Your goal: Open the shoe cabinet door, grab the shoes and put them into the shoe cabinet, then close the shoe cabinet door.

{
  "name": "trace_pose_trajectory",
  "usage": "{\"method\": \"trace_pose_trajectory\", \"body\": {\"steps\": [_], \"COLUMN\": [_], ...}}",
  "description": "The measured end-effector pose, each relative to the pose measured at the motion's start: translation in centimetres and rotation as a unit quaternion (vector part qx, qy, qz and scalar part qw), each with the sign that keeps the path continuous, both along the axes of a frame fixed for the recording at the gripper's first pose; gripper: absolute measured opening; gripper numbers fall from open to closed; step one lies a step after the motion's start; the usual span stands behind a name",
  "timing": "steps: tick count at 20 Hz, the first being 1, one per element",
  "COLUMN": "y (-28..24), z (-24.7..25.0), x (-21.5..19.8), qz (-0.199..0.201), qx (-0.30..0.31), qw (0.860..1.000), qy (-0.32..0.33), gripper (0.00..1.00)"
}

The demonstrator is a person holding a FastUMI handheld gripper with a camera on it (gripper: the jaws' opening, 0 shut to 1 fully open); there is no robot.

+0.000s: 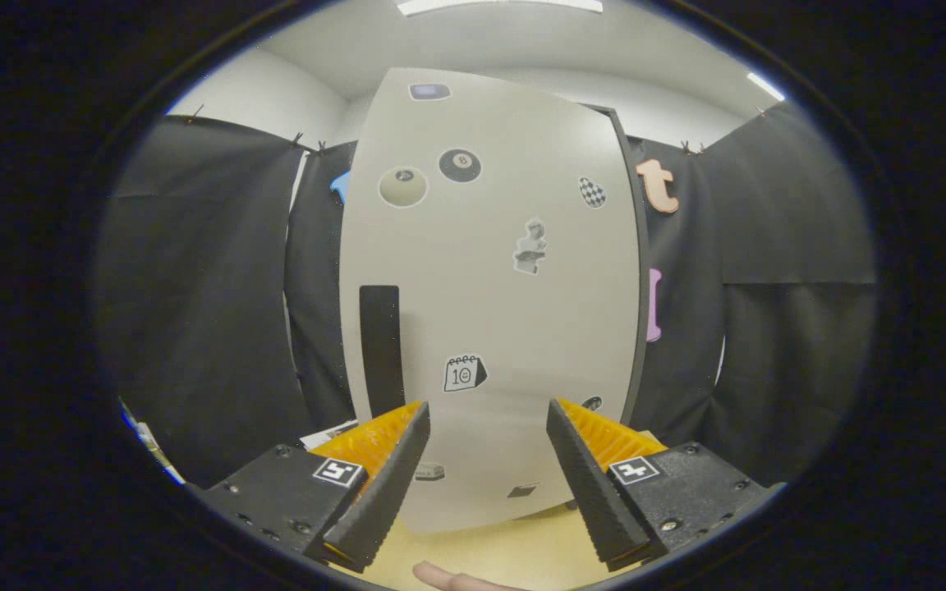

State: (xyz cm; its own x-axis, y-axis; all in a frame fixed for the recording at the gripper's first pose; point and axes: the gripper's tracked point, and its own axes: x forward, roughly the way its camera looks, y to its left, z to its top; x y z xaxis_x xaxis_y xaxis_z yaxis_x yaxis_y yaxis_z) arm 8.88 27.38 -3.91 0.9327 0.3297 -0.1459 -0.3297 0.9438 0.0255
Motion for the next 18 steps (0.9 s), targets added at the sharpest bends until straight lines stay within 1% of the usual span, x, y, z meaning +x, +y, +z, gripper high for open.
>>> {"method": "trace_pose_trajectory", "body": {"steps": [7, 11, 14, 18], "y": [-2.2, -4.1, -5.2, -6.9], "z": [1.5, 1.6, 1.2, -0.5], "x": [-5.7, -8.6, -10.8, -13.5], "qz": [-0.011, -0.025, -0.019, -0.010], "qx": [0.015, 0.022, 0.025, 0.030], "qw": [0.999, 0.999, 0.998, 0.999], "qy": [-0.032, -0.041, -0.046, -0.032], "gripper": [0.94, 0.94, 0.94, 0.94]}}
